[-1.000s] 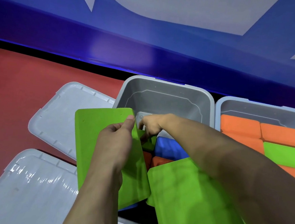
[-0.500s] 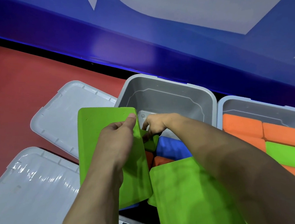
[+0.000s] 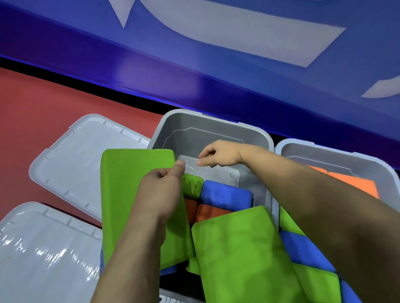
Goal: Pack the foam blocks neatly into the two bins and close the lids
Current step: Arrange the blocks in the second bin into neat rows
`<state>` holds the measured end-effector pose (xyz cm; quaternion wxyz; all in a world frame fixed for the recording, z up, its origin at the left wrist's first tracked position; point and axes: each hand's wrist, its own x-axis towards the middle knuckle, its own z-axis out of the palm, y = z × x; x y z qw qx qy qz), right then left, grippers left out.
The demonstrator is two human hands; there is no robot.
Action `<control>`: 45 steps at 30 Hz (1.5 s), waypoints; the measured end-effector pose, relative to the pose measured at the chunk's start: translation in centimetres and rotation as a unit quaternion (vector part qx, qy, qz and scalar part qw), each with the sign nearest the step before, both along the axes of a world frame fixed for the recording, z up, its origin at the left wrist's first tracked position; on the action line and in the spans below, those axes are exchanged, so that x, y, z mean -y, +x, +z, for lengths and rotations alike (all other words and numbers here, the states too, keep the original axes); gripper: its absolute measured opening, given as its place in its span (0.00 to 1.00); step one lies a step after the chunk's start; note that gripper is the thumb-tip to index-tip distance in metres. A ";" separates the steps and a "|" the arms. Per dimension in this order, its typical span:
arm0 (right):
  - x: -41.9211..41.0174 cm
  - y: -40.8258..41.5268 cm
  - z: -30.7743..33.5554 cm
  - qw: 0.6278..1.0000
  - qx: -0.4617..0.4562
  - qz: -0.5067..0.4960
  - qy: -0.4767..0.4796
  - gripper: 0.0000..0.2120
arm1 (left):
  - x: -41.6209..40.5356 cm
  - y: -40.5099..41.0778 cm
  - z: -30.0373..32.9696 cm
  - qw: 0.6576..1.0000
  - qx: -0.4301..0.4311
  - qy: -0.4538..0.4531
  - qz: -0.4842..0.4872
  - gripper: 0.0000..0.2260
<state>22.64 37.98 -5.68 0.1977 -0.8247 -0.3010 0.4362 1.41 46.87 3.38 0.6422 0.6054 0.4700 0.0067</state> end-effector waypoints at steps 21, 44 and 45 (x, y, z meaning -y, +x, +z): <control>15.8 -16.0 9.7 0.927 -0.230 -0.296 0.000 0.19 | 3.3 -1.4 1.4 0.929 -0.159 0.029 -0.332 0.21; 17.0 -14.1 13.6 0.830 -0.112 -0.460 0.295 0.30 | 4.0 -0.5 1.5 0.962 0.104 0.011 -0.250 0.25; 17.1 -13.9 14.1 0.825 -0.105 -0.448 0.329 0.32 | 3.7 -0.4 1.5 0.958 0.132 0.035 -0.251 0.28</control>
